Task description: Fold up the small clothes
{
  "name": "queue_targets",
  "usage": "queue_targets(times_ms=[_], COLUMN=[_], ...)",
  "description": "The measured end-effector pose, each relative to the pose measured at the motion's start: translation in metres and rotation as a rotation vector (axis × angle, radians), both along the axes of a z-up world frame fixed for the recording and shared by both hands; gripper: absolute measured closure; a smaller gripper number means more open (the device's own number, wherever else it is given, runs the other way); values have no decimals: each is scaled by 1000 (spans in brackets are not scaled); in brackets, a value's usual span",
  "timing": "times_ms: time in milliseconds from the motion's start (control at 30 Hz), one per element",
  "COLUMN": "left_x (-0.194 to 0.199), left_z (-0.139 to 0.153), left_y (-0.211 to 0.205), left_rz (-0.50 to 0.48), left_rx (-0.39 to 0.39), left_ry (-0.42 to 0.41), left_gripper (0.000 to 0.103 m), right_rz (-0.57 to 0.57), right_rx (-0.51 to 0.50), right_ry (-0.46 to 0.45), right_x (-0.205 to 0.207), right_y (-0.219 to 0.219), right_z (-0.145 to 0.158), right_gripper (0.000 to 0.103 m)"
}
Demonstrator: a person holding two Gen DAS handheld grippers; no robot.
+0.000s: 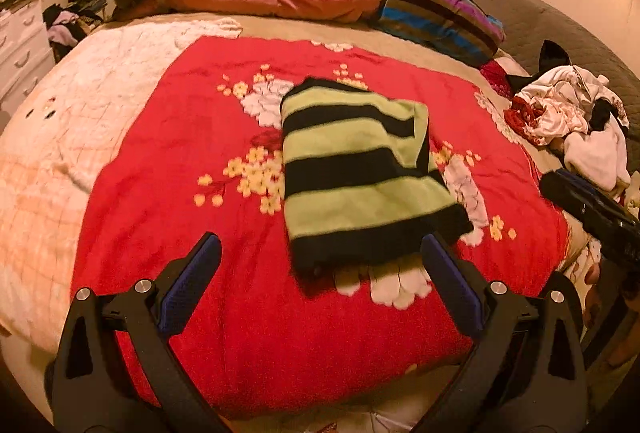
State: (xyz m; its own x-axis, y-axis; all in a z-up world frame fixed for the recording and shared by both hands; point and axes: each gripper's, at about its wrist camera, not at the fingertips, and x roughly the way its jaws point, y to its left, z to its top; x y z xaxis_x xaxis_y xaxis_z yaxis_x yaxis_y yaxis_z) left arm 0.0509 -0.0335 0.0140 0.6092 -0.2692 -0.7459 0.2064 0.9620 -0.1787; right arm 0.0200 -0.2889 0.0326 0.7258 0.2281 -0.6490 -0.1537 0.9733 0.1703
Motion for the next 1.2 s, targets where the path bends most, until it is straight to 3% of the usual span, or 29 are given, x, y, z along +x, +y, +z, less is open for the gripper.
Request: queue_targets(times_ms=[200,433,1200], left_x=[-5,-8,-6], left_z=[-18,-33,-29], left_y=[-1,-4,0], left_rz=[20,12,35], left_rx=[-7,32,32], left_ry=[42,87,70], left_gripper=[9,9,9], right_rz=[-9,-12,-11], right_rx=[-85,-104,-81], right_ry=[47,67,91], right_x=[-7,-3,-2], right_y=[11,9,7], right_z=[-29,-42,-49], right_gripper=[4,4,4])
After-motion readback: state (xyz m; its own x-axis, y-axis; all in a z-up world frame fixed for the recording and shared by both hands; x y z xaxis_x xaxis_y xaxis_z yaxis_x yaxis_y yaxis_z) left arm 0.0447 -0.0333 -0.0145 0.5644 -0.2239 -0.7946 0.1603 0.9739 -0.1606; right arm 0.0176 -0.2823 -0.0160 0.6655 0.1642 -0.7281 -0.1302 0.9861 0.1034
